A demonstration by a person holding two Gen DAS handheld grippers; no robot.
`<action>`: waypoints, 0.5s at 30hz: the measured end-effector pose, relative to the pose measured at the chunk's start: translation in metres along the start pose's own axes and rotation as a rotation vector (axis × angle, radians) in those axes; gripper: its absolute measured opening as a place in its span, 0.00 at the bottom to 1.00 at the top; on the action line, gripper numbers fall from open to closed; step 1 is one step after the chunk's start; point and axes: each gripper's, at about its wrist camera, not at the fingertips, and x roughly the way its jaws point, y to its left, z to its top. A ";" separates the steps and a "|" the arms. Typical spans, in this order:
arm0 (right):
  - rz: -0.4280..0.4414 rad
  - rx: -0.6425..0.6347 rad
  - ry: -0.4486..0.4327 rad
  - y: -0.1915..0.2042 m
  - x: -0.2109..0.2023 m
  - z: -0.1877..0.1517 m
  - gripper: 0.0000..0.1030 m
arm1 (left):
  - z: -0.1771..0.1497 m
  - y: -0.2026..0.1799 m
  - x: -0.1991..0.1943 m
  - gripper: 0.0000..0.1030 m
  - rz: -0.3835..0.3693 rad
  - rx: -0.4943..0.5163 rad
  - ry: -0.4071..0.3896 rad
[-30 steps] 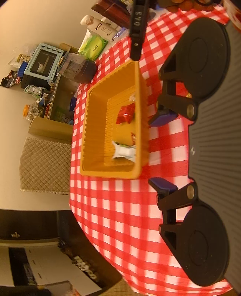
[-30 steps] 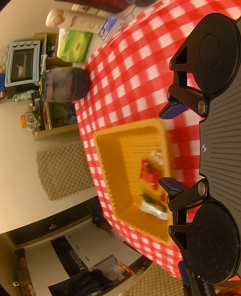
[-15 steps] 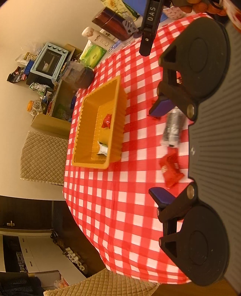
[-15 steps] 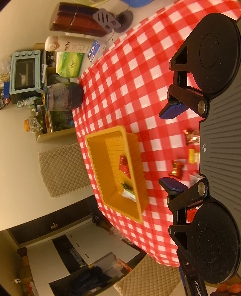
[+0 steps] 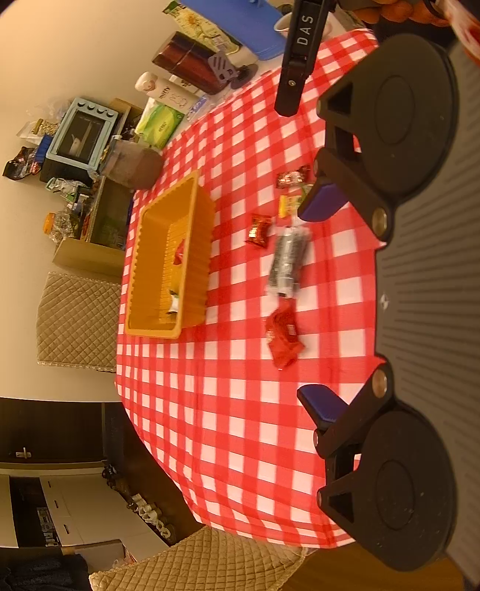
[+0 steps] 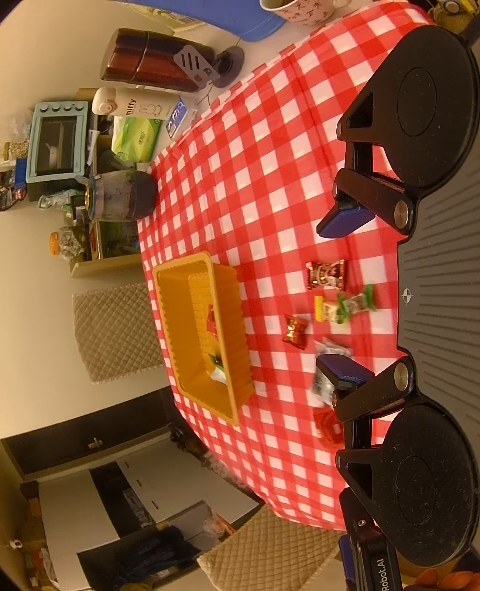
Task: Organize snacks
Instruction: 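Withdraw both open tools from the tray back toward the remaining snacks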
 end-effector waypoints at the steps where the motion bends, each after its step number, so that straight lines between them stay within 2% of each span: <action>1: -0.001 -0.002 0.001 0.000 -0.002 -0.003 0.67 | -0.004 0.000 -0.002 0.91 0.002 0.000 0.004; 15: -0.022 -0.009 0.021 -0.008 -0.019 -0.029 0.67 | -0.027 0.004 -0.012 0.91 0.017 0.001 0.027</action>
